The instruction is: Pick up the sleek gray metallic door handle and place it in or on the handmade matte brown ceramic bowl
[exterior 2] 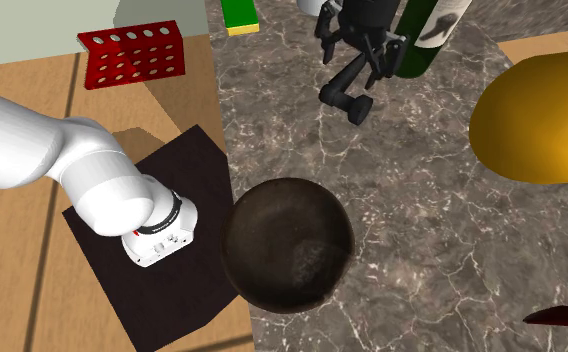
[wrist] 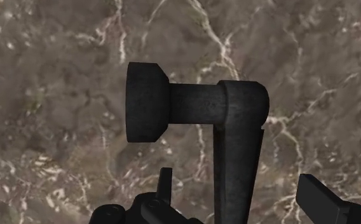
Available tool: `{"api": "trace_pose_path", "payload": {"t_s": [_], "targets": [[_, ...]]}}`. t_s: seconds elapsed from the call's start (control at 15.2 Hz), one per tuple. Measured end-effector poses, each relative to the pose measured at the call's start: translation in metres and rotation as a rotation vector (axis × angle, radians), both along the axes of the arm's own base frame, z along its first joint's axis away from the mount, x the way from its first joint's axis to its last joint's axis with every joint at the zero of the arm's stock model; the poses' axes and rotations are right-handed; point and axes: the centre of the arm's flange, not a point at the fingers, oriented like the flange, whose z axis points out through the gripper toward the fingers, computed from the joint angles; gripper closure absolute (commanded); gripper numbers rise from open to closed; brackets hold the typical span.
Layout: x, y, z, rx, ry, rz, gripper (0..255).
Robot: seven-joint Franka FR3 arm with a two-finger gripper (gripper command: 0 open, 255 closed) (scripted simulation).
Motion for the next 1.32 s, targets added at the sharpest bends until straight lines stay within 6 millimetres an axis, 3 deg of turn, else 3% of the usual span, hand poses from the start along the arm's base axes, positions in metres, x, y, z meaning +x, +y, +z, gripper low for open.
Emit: {"api": "trace_pose_path", "payload": {"t_s": [0.46, 0.53, 1.32], "targets": [[-0.0012, -0.0008, -0.008, 0.0, 0.0, 0.0, 0], [-0.0012, -0.0008, -0.008, 0.0, 0.0, 0.0, 255], [-0.0007, -0.0007, -0.0011, 0.0, -0.001, 0.0, 255]]}}
